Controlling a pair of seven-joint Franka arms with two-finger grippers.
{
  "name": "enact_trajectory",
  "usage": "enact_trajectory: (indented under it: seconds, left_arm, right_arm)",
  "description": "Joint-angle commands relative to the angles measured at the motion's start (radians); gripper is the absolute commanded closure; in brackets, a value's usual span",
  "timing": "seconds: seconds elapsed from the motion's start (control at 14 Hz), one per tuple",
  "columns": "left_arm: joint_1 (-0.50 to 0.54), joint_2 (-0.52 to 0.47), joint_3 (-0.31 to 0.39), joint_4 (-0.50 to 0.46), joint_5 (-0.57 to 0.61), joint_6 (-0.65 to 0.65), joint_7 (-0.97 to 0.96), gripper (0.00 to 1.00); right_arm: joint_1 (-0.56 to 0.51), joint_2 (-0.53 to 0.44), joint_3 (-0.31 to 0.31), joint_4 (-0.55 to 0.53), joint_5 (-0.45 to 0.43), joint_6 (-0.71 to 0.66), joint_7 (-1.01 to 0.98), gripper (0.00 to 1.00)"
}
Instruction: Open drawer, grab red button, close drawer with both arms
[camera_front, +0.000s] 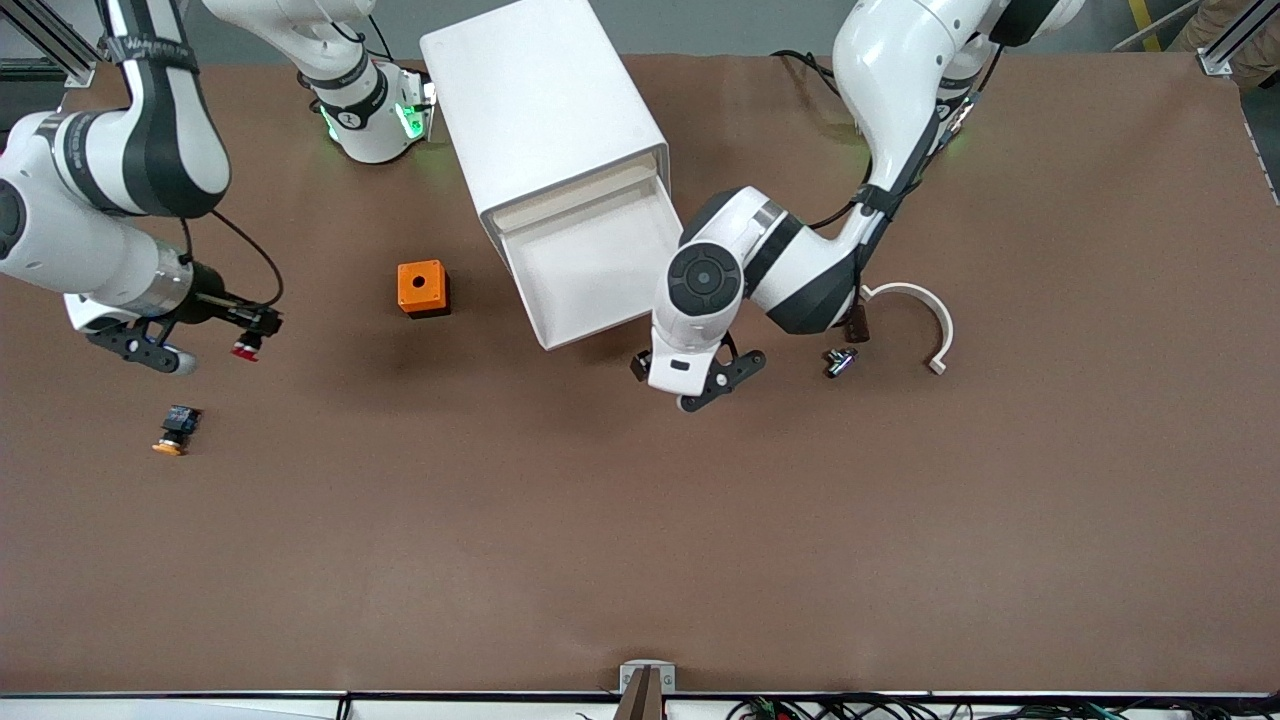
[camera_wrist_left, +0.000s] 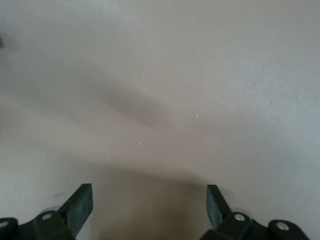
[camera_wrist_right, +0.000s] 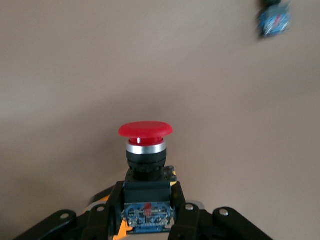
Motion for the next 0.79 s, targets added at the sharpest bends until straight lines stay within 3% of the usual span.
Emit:
enact_trajectory:
  seconds: [0.0, 0.36, 0.71]
  left_arm:
    - [-0.032, 0.002, 0.0, -0.005, 0.013, 0.014, -0.013, 0.0]
    - [-0.075, 0.009, 0.0, -0.005, 0.011, 0.014, -0.013, 0.0]
    - [-0.108, 0.011, -0.007, -0.005, 0.001, 0.014, -0.013, 0.0]
  right_arm:
    - [-0.084, 0.053, 0.022, -0.028, -0.086, 0.116, -0.084, 1.0]
    - [-0.227, 0.222, 0.025, -0.034, -0.116, 0.378, -0.261, 1.0]
    - [-0.236, 0.346, 0.025, -0.02, -0.114, 0.524, -0.268, 1.0]
